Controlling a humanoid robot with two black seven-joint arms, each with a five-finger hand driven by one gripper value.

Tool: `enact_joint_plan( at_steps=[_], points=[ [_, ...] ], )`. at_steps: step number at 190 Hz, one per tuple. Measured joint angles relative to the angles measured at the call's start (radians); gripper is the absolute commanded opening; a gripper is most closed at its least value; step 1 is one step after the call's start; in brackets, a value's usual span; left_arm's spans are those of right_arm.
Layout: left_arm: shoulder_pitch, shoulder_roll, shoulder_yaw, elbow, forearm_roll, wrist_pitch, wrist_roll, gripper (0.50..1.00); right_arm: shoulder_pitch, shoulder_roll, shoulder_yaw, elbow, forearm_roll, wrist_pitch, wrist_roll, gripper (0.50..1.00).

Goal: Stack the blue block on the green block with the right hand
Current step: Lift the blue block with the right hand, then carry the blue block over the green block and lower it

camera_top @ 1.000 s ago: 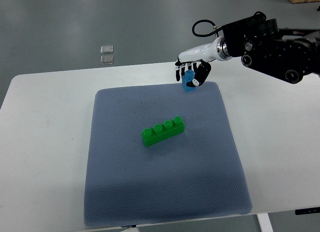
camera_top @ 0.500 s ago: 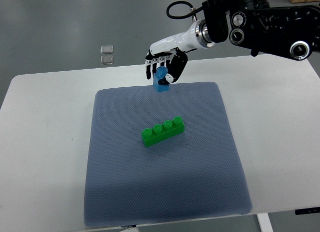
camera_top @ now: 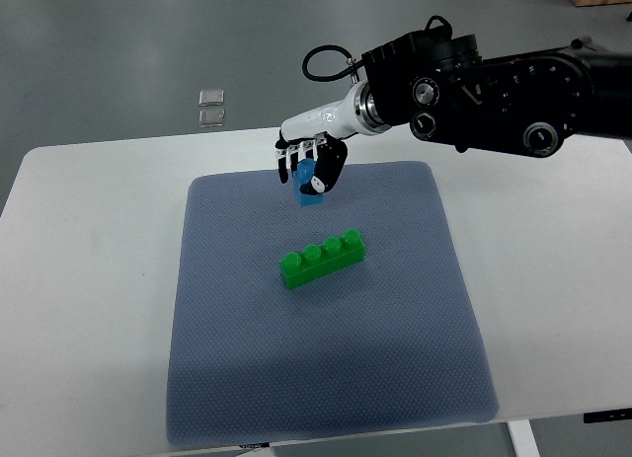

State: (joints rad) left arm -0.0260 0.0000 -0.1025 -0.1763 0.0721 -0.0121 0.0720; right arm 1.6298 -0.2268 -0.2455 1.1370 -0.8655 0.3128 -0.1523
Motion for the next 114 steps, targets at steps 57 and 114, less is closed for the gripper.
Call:
enact_joint_plan(
  at_steps=[57,114],
  points=[
    [0.000,0.000,0.000,0.001,0.000,0.000,0.000,1.000,-0.015,-0.024,-0.005,0.075,0.073,-0.067,-0.058,0.580],
    [0.000,0.000,-0.002,0.001,0.000,0.000,0.000,1.000,-0.057,-0.067,-0.024,0.137,0.062,-0.131,-0.055,0.580]
  ],
)
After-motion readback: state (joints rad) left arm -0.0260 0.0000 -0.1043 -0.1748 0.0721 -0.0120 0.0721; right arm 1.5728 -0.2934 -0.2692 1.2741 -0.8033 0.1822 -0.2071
